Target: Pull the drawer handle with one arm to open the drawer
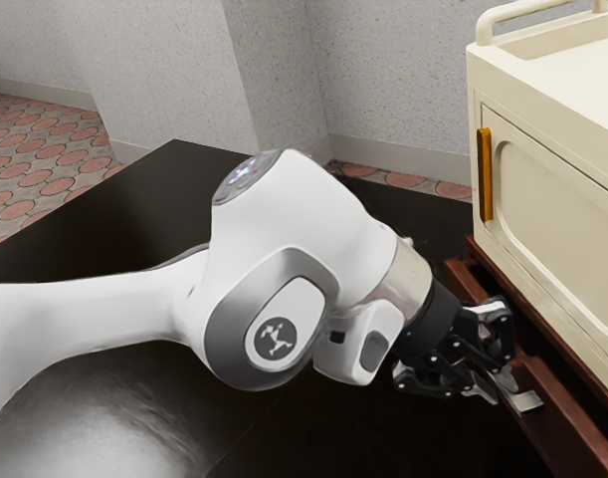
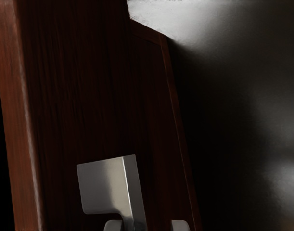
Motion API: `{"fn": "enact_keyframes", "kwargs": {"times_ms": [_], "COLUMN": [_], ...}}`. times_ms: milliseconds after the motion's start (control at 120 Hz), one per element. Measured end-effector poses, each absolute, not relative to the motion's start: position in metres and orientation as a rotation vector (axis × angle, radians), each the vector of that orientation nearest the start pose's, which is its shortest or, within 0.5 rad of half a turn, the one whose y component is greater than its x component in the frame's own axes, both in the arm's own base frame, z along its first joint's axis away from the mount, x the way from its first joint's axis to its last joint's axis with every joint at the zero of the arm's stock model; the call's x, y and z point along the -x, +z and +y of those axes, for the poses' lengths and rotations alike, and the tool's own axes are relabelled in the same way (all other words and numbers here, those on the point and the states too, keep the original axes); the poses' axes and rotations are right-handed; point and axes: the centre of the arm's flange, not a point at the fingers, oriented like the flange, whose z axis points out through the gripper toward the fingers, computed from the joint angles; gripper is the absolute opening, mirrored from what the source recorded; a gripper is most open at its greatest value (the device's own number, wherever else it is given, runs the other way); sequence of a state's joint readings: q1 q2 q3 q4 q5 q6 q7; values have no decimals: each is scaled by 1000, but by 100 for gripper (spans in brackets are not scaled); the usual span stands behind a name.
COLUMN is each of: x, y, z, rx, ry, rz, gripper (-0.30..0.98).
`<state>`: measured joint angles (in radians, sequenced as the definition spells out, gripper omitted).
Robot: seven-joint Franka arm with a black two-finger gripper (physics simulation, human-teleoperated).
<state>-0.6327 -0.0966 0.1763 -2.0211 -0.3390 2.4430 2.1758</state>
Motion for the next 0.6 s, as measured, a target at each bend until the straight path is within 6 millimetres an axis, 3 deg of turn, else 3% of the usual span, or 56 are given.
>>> {"fn": "enact_keyframes", "kwargs": {"times_ms": [125,292,600], "x": [-502,-487,-455], "y": [538,541,541], "z": [-233,-212,-194], "rx": [1023,1050,1044], "ry": [-800,-809,-823], "rz": [2668,2655,2662], "gripper": [0,0,-2]}}
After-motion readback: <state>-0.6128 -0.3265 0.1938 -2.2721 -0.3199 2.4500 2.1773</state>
